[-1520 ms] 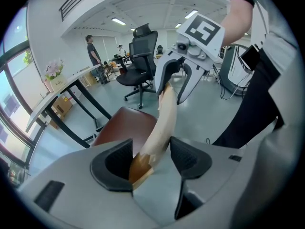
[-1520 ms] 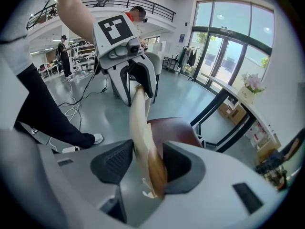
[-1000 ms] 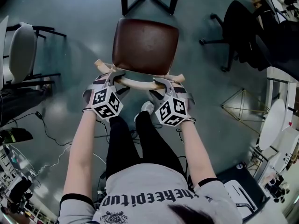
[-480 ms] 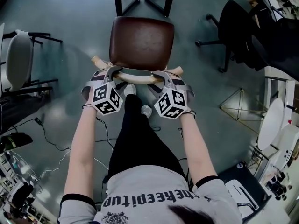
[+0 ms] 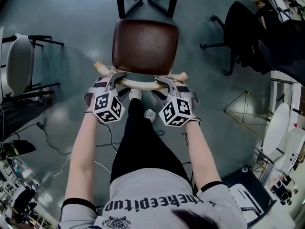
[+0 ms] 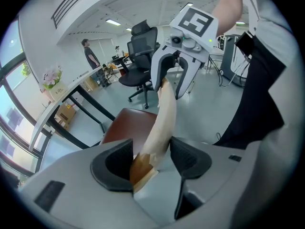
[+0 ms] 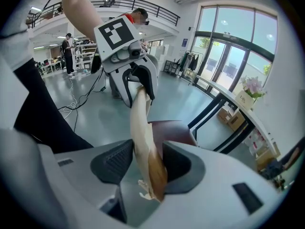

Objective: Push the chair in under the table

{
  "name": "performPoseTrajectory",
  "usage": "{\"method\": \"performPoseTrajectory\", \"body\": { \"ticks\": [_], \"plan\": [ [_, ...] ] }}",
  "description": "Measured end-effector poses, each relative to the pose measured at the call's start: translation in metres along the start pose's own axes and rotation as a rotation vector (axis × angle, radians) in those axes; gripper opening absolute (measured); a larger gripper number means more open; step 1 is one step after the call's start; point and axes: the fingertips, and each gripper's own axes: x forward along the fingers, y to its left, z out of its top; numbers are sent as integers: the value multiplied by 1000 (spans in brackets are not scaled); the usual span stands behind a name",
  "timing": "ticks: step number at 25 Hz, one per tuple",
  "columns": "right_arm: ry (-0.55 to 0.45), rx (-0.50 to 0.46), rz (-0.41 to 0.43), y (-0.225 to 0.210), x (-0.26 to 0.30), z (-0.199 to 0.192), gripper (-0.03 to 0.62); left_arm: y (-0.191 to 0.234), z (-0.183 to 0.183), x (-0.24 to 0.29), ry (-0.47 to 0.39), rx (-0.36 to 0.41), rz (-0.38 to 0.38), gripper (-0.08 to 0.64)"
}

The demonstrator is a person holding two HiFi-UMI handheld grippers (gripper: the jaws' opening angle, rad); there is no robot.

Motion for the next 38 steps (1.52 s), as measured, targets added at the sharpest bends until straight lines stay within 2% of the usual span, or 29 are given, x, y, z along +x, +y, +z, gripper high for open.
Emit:
{"method": "performPoseTrajectory", "body": {
  "ticks": [5,10,38],
  "plan": [
    [9,14,-10,-10,4,-2,201,9,1,4,3,-3,4,252],
    [29,34,-9,-38,10,-4,207,34,8,14,2,-6,11,253],
    [48,47,-20,-140,36,-8,211,132,29,50,-35,20,15,253]
  ]
}}
